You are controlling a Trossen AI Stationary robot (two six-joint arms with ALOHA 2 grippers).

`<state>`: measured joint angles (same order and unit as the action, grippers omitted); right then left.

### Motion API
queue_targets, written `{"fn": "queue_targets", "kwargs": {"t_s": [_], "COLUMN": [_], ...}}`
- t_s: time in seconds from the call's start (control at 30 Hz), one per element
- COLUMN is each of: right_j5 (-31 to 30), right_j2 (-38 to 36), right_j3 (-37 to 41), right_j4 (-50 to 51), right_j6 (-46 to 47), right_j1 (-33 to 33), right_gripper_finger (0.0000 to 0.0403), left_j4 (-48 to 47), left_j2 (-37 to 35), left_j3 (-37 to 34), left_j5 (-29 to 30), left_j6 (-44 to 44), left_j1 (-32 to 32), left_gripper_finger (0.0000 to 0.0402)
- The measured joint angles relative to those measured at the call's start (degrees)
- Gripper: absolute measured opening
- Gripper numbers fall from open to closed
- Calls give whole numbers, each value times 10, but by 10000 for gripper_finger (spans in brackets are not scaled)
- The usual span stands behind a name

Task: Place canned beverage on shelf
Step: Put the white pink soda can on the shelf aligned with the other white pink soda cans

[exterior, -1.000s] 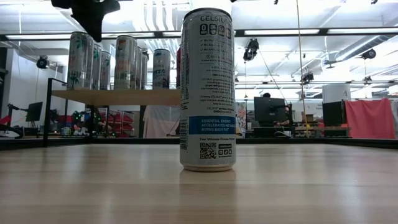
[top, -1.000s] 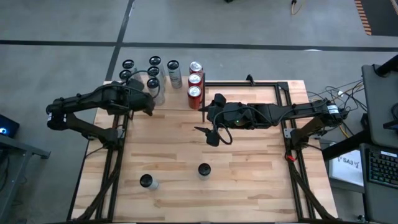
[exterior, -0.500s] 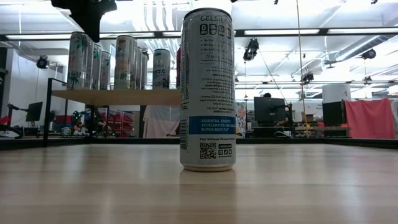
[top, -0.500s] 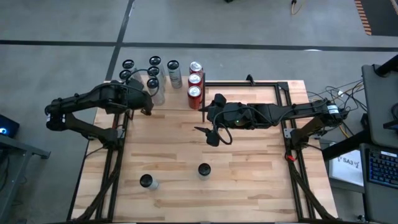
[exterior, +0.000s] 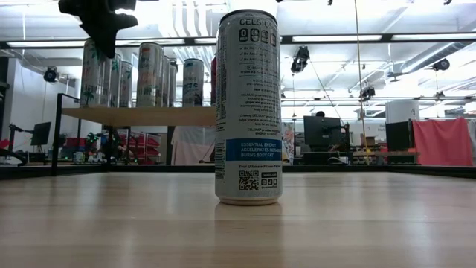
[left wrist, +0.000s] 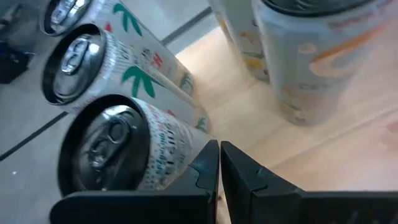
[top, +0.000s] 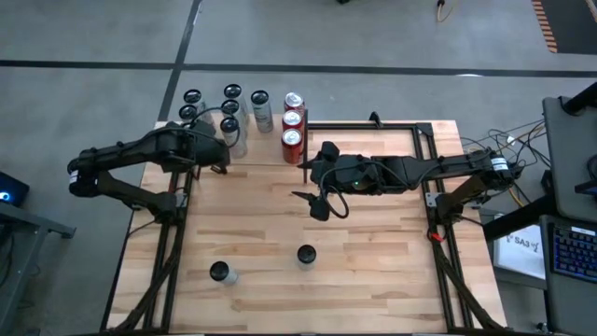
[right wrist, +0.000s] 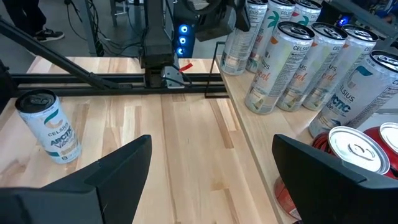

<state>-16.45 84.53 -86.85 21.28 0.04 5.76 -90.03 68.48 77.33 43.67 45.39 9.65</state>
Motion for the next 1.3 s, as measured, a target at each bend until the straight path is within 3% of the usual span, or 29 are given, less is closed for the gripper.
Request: {"fn": "queue_targets", "kwargs": {"t_s": [0.83, 1.13, 1.3], "right_j5": [0, 0, 0], "right_j2": [0, 0, 0], "right_j3": [0, 0, 0], "right_j4": [0, 0, 0], "right_j6": [0, 0, 4], "right_j1": [0, 0, 0], "right_gripper_finger": [322, 322, 322], "left_j4": [0, 1, 2], "left_j2": [-2, -2, -2], "left_j3": [-36, -32, -2], "left_j5": [53, 50, 10], "left_j6": [32, 39, 31], "left_j1": [4, 3, -14], "left_gripper_finger": [0, 0, 0]}}
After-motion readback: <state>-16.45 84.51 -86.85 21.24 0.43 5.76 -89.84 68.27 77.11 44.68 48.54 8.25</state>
